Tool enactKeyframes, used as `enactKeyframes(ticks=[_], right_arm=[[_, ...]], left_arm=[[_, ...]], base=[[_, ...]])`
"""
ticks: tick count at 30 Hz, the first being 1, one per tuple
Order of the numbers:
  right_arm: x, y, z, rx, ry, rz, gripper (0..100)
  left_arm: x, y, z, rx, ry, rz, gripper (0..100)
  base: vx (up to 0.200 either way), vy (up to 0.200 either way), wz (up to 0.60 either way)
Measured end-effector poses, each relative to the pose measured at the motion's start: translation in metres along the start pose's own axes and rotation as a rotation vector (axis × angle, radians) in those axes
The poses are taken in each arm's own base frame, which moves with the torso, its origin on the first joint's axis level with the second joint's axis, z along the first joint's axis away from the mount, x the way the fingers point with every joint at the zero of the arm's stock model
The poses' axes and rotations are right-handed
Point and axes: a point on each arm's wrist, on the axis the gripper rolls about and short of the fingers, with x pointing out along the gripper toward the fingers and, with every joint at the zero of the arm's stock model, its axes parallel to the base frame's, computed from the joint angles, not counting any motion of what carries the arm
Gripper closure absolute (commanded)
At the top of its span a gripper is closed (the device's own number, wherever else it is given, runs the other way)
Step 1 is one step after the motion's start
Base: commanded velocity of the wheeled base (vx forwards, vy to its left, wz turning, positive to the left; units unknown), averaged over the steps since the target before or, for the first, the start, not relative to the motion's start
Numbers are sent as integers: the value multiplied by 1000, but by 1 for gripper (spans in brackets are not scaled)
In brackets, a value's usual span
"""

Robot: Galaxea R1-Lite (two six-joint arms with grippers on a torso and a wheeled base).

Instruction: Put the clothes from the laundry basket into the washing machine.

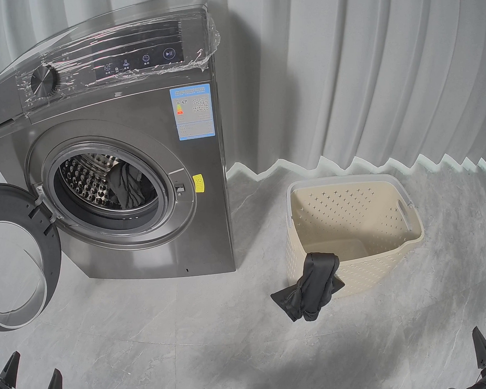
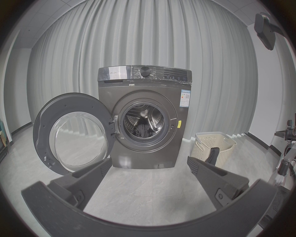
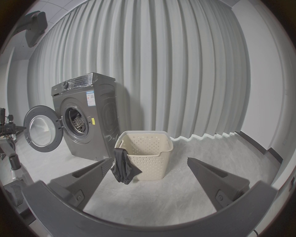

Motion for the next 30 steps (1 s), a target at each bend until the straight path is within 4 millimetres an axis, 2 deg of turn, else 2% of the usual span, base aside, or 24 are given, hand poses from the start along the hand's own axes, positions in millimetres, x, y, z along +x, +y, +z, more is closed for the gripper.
enactKeyframes(ticks=[12,22,26,30], right_arm=[[0,0,0,-1,5,0,0],[0,0,2,-16,-19,12,0],[-5,1,20,-19,-93,34,0],[-13,2,55,-23,-147,109,0]], left_arm=[[0,0,0,-1,1,1,0],[0,0,0,1,1,0,0],[0,0,0,5,1,-1,0],[0,0,0,8,0,-3,0]], base=[[0,-200,0],[0,0,0],[0,0,0],[0,0,0]])
